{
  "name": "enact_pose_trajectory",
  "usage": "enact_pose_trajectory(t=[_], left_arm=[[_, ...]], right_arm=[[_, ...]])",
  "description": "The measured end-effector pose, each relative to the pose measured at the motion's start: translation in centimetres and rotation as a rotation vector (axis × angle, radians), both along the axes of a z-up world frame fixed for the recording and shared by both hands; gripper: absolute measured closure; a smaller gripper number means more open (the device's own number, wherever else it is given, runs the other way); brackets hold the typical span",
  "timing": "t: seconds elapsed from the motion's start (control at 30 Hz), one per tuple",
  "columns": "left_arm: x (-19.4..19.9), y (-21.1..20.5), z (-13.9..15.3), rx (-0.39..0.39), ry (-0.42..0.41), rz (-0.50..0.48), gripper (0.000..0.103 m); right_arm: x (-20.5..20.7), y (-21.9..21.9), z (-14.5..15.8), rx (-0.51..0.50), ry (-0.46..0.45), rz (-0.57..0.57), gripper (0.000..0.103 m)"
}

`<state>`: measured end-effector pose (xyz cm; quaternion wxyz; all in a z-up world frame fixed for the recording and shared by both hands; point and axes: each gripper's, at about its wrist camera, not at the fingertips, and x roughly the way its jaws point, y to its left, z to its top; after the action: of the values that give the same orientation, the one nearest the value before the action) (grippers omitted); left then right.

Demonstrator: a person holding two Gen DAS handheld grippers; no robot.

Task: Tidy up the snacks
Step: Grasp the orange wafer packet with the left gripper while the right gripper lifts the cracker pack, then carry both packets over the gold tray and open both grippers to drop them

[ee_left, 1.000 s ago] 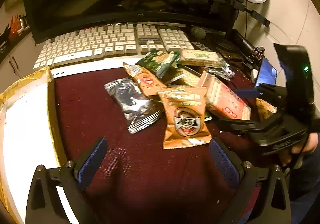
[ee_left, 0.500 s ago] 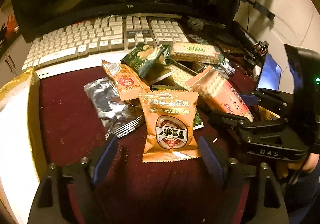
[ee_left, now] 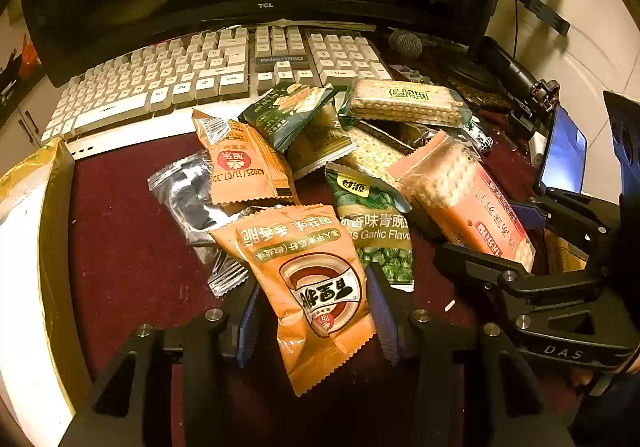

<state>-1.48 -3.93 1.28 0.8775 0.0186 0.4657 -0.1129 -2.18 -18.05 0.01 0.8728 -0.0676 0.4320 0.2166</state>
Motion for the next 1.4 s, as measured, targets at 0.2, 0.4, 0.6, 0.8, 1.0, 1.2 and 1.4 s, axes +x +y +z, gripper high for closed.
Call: enact_pose_trajectory(t=[0.2, 0.4, 0.6, 0.8, 1.0, 1.2, 1.4], left_arm=[[-0.4, 0.7, 0.3, -0.023, -0.002, 0.008, 0.053], [-0.8, 0.9, 0.7, -0.038, -0.009, 0.009, 0.053], [-1.3, 1.3, 1.4, -0.054, -0.023, 0.012, 0.053], [-1.7, 2.0, 2.2, -0.069, -0.04, 0.021, 0.053], [-2.1, 3.2, 2.8, -0.078, -0.052, 0.046, 0.053], [-2.6, 4.6, 3.2, -0.087, -0.067, 0.074, 0.053], [-3.1, 6.6, 3.7, -0.073, -0.096, 0.132, 0.053]], right_arm=[[-0.2, -0.2, 0.2, 0.005, -0.002, -0.007, 0.049], [-0.6, -0.5, 0.6, 0.019, -0.005, -0.024, 0.049], [-1.0, -0.5, 1.4, 0.035, -0.018, -0.025, 0.049], [-1.3, -0.1, 2.1, 0.064, -0.015, -0.012, 0.049], [-1.5, 0.7, 2.6, 0.082, -0.012, 0.007, 0.049], [-1.6, 2.0, 3.2, 0.098, -0.005, 0.033, 0.049], [-1.7, 4.0, 3.9, 0.118, 0.006, 0.069, 0.049]])
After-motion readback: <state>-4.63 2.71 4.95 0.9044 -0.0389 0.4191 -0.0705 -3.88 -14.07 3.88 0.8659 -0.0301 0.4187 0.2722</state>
